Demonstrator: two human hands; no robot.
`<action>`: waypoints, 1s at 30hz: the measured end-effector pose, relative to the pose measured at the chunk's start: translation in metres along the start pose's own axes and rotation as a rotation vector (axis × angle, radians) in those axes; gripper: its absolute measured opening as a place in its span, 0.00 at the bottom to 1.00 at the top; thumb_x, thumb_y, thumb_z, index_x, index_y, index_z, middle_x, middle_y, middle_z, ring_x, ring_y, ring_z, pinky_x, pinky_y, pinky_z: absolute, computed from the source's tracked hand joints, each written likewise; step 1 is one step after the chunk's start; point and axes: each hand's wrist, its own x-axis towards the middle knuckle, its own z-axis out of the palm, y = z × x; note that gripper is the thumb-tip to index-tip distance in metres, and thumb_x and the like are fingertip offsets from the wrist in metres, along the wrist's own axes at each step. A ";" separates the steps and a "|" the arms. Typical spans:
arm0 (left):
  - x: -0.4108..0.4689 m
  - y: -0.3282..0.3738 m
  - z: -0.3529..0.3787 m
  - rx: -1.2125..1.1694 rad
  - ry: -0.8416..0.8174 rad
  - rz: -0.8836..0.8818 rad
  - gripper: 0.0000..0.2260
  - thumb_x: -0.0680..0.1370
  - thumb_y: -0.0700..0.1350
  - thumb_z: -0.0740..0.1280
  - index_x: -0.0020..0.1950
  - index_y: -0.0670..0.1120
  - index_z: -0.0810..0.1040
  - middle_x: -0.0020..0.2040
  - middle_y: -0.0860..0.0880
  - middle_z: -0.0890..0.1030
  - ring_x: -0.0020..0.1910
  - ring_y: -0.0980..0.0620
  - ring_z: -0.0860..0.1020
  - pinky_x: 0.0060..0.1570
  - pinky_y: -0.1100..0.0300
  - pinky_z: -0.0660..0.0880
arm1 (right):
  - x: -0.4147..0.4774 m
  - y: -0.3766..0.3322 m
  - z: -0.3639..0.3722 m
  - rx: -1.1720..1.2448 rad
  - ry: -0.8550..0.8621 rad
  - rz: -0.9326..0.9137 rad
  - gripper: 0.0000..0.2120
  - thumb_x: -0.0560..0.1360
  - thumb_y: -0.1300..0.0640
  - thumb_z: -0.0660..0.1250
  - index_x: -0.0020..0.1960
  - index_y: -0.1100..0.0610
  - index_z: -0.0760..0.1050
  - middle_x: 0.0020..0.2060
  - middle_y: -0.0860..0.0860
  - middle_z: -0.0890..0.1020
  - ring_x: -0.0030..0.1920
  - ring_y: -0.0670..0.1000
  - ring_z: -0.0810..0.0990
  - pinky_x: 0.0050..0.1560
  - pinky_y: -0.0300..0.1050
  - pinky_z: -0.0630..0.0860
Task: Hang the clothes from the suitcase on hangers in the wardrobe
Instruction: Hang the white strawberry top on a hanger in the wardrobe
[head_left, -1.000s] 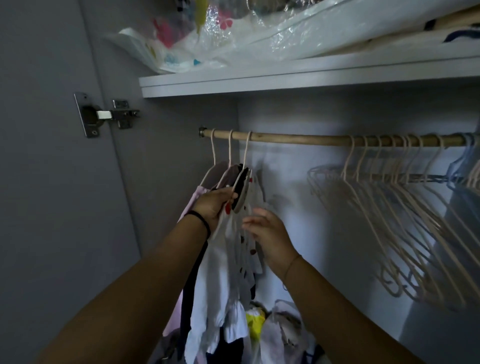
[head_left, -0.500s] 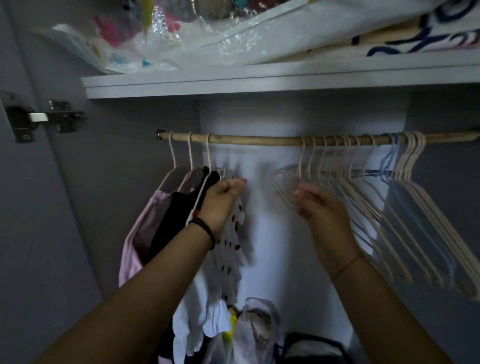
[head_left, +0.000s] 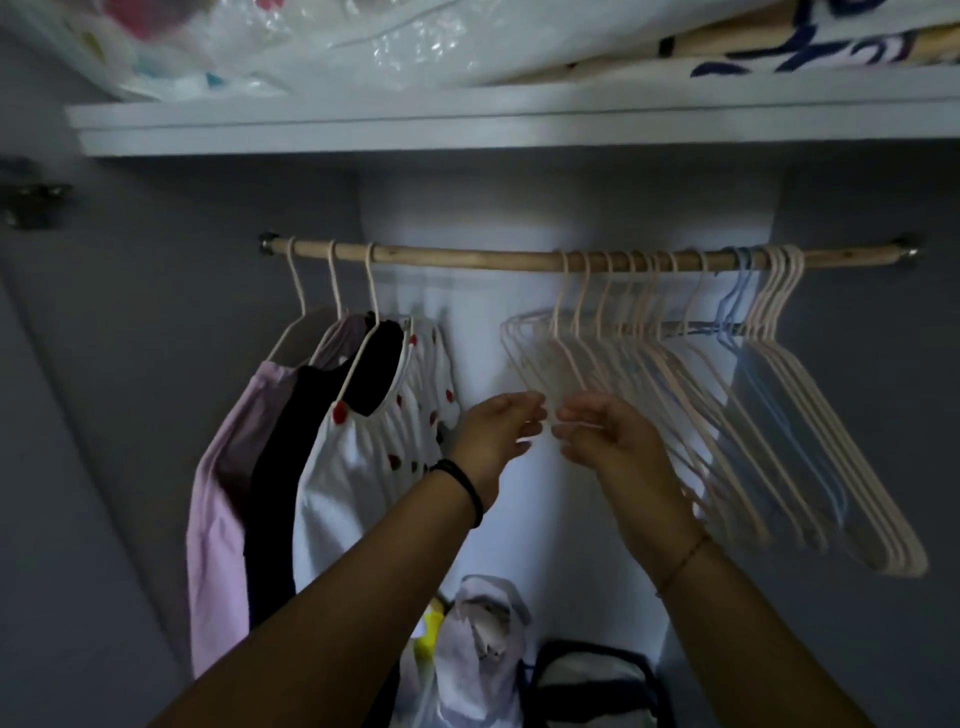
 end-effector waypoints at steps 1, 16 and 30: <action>-0.006 -0.002 -0.009 0.000 0.019 0.015 0.10 0.79 0.46 0.64 0.57 0.43 0.78 0.46 0.49 0.80 0.46 0.53 0.78 0.42 0.64 0.72 | -0.001 0.003 0.006 0.017 -0.035 -0.004 0.12 0.74 0.70 0.63 0.52 0.56 0.75 0.50 0.55 0.80 0.52 0.55 0.79 0.48 0.39 0.78; -0.224 -0.065 -0.161 0.121 0.461 0.025 0.06 0.80 0.42 0.63 0.53 0.46 0.77 0.42 0.50 0.79 0.40 0.54 0.77 0.35 0.70 0.73 | -0.135 0.036 0.127 0.100 -0.559 0.144 0.12 0.74 0.69 0.66 0.56 0.60 0.74 0.48 0.54 0.80 0.48 0.48 0.78 0.50 0.36 0.75; -0.586 -0.169 -0.250 0.143 0.685 -0.175 0.06 0.77 0.42 0.67 0.52 0.50 0.77 0.42 0.50 0.79 0.41 0.55 0.77 0.40 0.65 0.70 | -0.464 0.034 0.209 0.085 -0.922 0.271 0.17 0.70 0.67 0.72 0.53 0.52 0.74 0.47 0.49 0.79 0.49 0.46 0.77 0.54 0.39 0.75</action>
